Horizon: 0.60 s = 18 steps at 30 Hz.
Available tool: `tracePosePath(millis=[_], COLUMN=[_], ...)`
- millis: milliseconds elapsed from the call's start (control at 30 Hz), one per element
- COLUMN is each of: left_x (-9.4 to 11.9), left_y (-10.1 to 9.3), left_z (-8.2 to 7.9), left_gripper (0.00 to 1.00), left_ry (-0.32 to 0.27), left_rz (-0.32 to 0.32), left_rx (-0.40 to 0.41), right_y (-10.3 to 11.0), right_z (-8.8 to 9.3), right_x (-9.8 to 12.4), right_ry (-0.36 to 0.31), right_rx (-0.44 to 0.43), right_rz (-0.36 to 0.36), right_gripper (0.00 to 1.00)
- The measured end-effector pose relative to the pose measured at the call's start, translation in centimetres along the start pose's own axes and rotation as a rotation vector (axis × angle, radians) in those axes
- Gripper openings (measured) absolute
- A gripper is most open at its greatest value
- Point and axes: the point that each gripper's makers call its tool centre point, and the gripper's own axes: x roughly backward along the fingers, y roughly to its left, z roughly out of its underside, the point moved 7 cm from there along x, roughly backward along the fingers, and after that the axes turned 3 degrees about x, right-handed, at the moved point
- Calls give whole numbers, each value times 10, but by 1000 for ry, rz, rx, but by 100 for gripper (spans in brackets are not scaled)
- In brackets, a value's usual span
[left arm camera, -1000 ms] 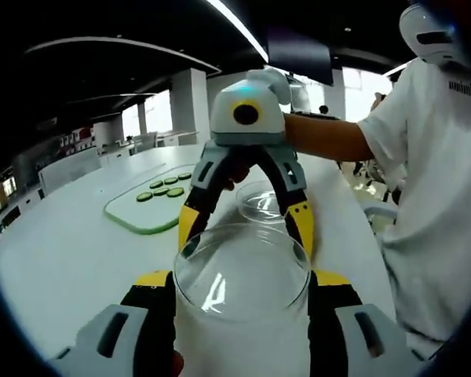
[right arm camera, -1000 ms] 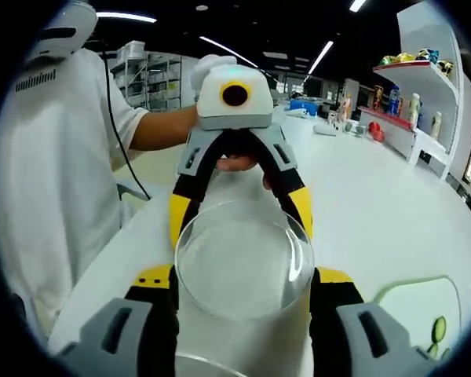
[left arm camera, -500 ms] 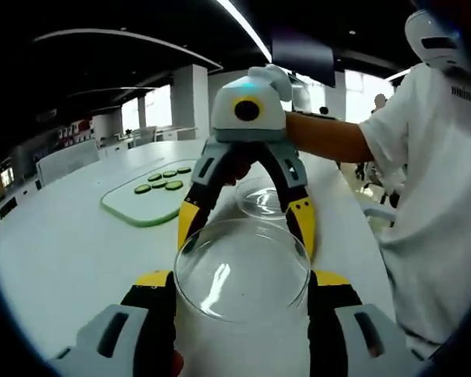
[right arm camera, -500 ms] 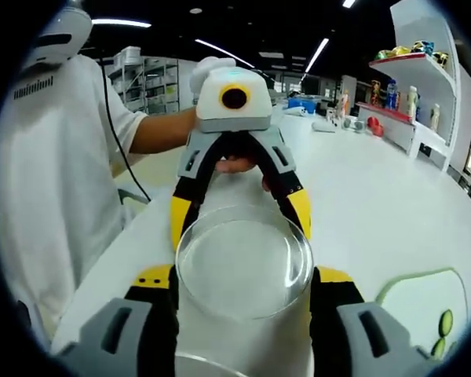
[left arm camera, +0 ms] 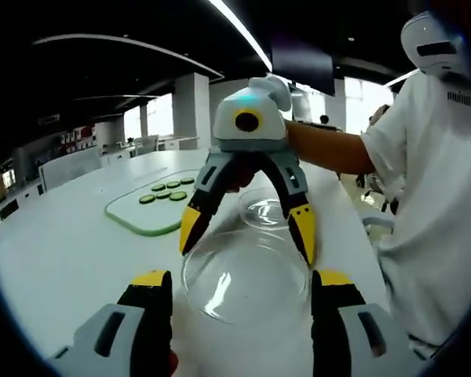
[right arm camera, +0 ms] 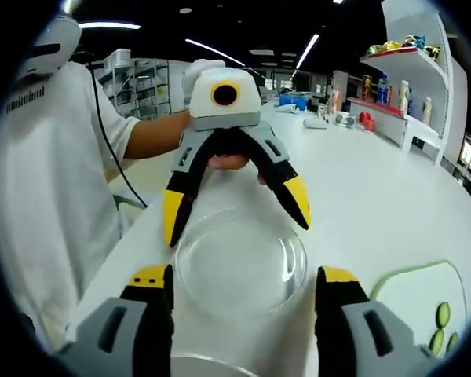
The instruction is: Open the petri dish lid, add cucumber slices into the petri dish, and close the lid
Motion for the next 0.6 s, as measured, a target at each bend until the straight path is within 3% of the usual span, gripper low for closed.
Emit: tracePosePath(millis=[233, 400, 600], left_x=[1, 2, -1], left_y=[-1, -1, 3], left_z=[-11, -20, -18], left_gripper=[73, 73, 73], left_ry=[-22, -52, -31], left_rz=[-17, -47, -104], left_rx=[-24, -36, -37], right_y=[3, 0, -4], right_z=[-6, -10, -16], right_x=[12, 24, 49], right_ry=[-34, -82, -144], right_rx=[2, -17, -33], right_rz=[37, 104, 256], right_gripper=[73, 73, 76])
